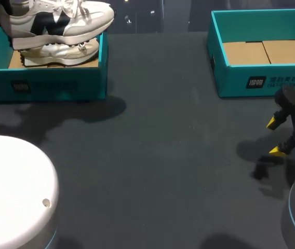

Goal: Take the shoe out of the shoebox, open the shoe tongue, remove and reinsert the insole, then place the shoe into the shoebox

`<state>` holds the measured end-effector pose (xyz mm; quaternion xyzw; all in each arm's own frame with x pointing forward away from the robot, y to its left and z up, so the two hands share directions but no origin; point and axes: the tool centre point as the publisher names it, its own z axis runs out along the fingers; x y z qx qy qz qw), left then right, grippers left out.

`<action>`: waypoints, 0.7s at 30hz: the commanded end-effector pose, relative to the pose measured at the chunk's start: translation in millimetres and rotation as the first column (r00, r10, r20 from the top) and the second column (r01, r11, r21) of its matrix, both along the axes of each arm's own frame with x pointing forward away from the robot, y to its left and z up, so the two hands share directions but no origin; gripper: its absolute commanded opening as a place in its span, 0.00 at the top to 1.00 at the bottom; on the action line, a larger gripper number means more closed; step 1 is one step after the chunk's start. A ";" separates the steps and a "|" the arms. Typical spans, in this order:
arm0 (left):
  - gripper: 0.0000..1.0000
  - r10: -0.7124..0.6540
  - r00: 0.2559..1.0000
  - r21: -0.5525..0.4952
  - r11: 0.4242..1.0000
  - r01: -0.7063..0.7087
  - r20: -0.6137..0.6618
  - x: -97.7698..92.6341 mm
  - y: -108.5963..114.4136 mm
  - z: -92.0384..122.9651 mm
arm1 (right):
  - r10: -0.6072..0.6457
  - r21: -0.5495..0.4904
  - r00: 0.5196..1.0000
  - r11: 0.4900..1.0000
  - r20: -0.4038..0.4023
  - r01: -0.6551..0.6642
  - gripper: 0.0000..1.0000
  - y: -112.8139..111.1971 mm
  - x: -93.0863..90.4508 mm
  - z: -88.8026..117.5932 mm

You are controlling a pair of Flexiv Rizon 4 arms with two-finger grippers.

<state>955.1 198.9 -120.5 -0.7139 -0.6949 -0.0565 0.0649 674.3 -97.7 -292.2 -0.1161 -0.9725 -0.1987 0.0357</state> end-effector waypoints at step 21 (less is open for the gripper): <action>1.00 -0.108 0.994 0.048 0.993 0.108 0.011 -133.8 -179.6 -54.7 | -0.001 -0.003 1.000 1.000 0.003 0.001 0.00 0.2 -1.7 -0.3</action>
